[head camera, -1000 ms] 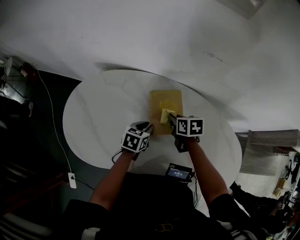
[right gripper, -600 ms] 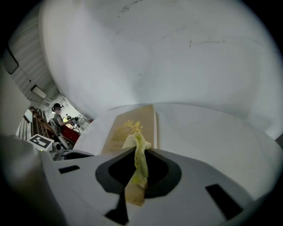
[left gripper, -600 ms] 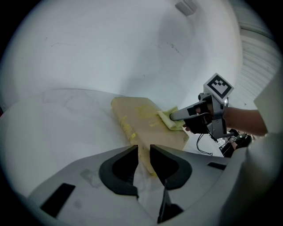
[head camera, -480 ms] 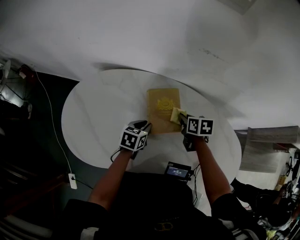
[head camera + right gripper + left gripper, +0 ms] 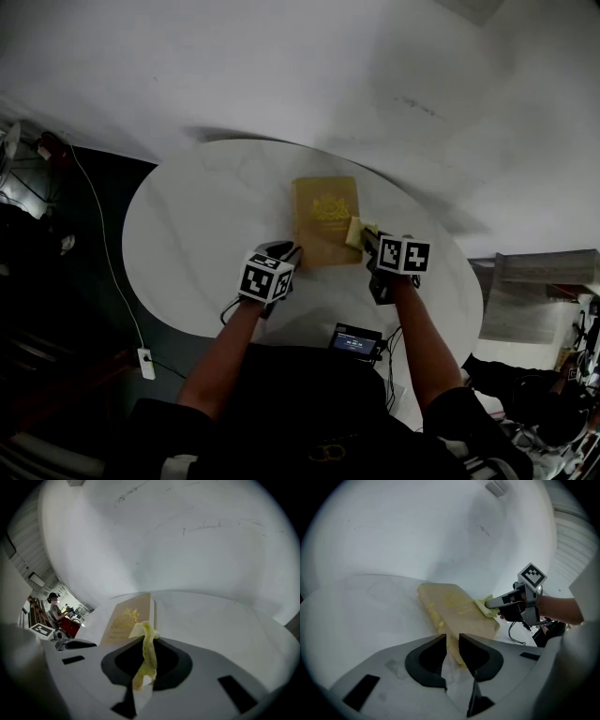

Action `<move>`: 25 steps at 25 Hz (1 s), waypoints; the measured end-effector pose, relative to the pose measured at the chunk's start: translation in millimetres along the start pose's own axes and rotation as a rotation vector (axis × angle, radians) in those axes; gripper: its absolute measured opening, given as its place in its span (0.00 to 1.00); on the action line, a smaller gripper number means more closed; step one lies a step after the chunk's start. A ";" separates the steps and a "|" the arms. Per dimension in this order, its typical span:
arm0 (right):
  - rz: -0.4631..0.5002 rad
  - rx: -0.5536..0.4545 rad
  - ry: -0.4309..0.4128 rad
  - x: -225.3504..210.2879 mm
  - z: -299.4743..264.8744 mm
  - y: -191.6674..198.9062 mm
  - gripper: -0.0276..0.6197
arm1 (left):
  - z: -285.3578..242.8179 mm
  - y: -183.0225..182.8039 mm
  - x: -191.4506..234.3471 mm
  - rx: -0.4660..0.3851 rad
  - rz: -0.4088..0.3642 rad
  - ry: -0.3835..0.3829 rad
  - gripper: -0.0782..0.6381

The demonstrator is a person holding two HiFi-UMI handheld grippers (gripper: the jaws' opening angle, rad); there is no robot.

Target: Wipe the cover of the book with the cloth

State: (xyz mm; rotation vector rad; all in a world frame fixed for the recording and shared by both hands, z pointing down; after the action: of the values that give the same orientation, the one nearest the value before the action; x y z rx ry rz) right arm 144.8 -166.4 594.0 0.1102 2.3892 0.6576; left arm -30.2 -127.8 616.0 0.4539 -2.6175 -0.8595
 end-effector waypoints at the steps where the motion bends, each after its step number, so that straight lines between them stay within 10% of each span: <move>1: -0.001 0.000 0.001 -0.1 -0.1 -0.1 0.18 | -0.1 -0.2 0.0 0.000 0.000 0.000 0.23; 9: 0.007 0.010 0.007 6.5 -0.4 -3.8 0.18 | -0.9 -0.8 -0.9 0.001 0.004 0.003 0.22; 25: 0.082 0.174 -0.238 102.6 -42.8 33.7 0.18 | 1.3 -1.1 3.4 0.005 0.048 0.016 0.22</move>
State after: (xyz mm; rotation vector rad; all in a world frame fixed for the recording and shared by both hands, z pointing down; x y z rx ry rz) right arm 35.1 -130.9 580.2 0.3429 2.2161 0.4447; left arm -33.5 -129.3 615.1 0.3958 -2.6055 -0.8307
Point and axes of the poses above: the fingertips, and each gripper's own axes: z backward along the fingers, x to its left, y out of its underside, the point moved 1 cm from there along z, backward along the fingers, and after that the axes turned 15 degrees about -y, right-handed, at the moved point
